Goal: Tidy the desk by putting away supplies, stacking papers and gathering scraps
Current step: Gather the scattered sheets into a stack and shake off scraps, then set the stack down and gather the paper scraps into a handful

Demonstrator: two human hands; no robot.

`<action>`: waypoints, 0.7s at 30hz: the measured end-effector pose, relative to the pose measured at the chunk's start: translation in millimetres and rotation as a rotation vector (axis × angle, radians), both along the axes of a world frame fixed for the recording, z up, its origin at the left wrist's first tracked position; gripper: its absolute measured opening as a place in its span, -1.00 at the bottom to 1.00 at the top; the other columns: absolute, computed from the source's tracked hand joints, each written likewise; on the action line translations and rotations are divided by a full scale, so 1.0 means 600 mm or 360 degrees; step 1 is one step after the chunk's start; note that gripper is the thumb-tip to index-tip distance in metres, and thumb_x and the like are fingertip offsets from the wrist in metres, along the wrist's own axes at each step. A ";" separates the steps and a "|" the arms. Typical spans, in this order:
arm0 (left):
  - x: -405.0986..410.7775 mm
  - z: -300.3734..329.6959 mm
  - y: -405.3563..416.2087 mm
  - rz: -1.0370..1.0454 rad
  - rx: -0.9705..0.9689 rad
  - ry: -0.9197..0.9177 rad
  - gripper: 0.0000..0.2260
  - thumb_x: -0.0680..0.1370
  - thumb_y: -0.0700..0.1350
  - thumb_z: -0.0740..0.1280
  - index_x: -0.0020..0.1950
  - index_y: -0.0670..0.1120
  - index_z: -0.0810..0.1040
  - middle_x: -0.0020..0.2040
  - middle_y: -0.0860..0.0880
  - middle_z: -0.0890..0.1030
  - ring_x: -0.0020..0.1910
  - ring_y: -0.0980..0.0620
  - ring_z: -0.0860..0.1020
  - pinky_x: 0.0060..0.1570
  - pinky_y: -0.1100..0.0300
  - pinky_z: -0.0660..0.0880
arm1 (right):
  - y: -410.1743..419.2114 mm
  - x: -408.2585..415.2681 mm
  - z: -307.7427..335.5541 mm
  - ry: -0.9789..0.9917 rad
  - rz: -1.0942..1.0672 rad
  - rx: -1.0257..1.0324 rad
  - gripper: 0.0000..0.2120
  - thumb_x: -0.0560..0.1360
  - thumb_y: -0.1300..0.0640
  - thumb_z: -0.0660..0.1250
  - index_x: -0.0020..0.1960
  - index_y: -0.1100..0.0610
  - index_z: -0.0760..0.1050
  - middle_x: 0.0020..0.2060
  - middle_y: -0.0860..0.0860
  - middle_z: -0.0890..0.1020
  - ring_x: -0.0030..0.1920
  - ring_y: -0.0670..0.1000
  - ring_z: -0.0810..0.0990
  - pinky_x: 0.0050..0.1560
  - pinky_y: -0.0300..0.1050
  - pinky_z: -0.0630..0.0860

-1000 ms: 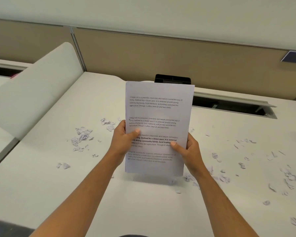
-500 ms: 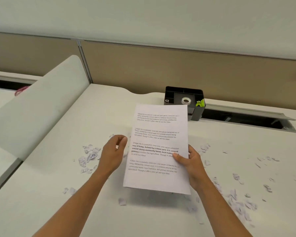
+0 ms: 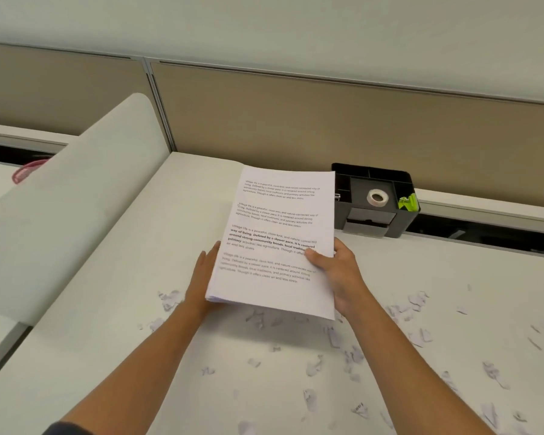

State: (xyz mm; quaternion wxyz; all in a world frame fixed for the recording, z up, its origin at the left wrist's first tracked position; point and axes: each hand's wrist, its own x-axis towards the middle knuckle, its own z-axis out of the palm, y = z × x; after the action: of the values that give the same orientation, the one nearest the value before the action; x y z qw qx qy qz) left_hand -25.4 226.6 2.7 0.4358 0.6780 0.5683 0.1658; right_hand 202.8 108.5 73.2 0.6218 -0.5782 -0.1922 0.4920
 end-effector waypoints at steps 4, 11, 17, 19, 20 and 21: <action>0.013 -0.026 0.007 -0.0076 -0.0160 0.0092 -0.23 0.27 0.16 0.56 0.38 -0.15 0.46 0.33 -0.10 0.51 0.35 -0.05 0.43 0.29 0.33 0.30 | 0.091 0.002 -0.010 0.0014 -0.0003 -0.0065 -0.66 0.49 0.35 0.39 0.22 0.16 0.48 0.09 0.09 0.68 0.02 0.16 0.69 0.04 0.17 0.62; 0.026 -0.036 0.022 -0.0683 0.0865 0.0705 -0.38 0.55 0.39 -0.11 0.48 0.14 0.31 0.54 0.12 0.23 0.57 0.09 0.03 0.51 -0.11 -0.16 | 0.230 0.019 -0.046 0.0010 -0.0039 -0.0118 -0.68 0.51 0.36 0.36 0.23 0.18 0.46 0.17 0.13 0.63 0.09 0.18 0.65 0.12 0.19 0.58; 0.030 -0.046 0.024 -0.0657 0.0828 0.0746 -0.32 0.50 0.44 -0.25 0.56 0.21 0.06 0.57 0.17 -0.10 0.55 0.16 -0.22 0.51 -0.05 -0.29 | 0.295 0.040 -0.075 -0.0047 -0.0068 -0.0240 -0.65 0.51 0.35 0.36 0.26 0.15 0.44 0.20 0.12 0.61 0.10 0.17 0.64 0.13 0.20 0.58; 0.030 -0.046 0.023 -0.0654 0.0830 0.0709 -0.31 0.50 0.45 -0.24 0.55 0.20 0.09 0.56 0.18 -0.09 0.56 0.15 -0.20 0.51 -0.07 -0.26 | 0.305 0.045 -0.083 -0.0099 -0.0068 -0.0287 -0.64 0.52 0.34 0.35 0.28 0.16 0.44 0.21 0.11 0.61 0.10 0.16 0.63 0.14 0.18 0.58; 0.031 -0.046 0.023 -0.0648 0.0832 0.0710 -0.30 0.49 0.46 -0.23 0.55 0.20 0.10 0.56 0.18 -0.08 0.56 0.15 -0.19 0.51 -0.08 -0.25 | 0.309 0.046 -0.085 -0.0129 -0.0063 -0.0304 -0.65 0.52 0.34 0.35 0.28 0.16 0.44 0.22 0.10 0.61 0.11 0.15 0.63 0.14 0.17 0.58; 0.030 -0.047 0.023 -0.0650 0.0837 0.0723 -0.30 0.49 0.46 -0.23 0.55 0.20 0.11 0.56 0.18 -0.07 0.56 0.14 -0.18 0.51 -0.08 -0.25 | 0.312 0.048 -0.087 -0.0161 -0.0058 -0.0314 -0.66 0.52 0.34 0.35 0.28 0.17 0.44 0.21 0.09 0.60 0.11 0.15 0.63 0.14 0.15 0.58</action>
State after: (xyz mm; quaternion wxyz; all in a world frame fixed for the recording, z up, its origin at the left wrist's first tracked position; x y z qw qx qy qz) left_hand -7.1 240.6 -25.4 0.1347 0.8848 0.4418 0.0617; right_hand 231.8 295.9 21.3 0.5602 -0.6641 -0.1636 0.4674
